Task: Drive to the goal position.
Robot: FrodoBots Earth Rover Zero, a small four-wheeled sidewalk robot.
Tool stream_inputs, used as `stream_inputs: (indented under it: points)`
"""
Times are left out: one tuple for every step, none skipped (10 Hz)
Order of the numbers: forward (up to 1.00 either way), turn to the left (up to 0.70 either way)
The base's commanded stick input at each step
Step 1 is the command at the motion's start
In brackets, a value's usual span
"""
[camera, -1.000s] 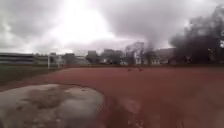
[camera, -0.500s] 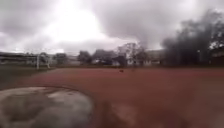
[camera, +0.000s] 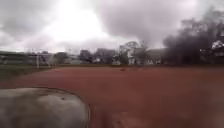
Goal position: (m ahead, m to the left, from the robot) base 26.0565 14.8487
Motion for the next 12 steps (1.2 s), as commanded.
stream_inputs:
  points:
    - [0.70,0.00]
    - [0.70,0.00]
    - [0.70,0.00]
    - [0.70,0.00]
    - [0.70,0.00]
    - [0.70,0.00]
    - [0.70,0.00]
    - [0.70,0.00]
    - [0.70,0.00]
    - [0.70,0.00]
    - [0.70,0.00]
    - [0.70,0.00]
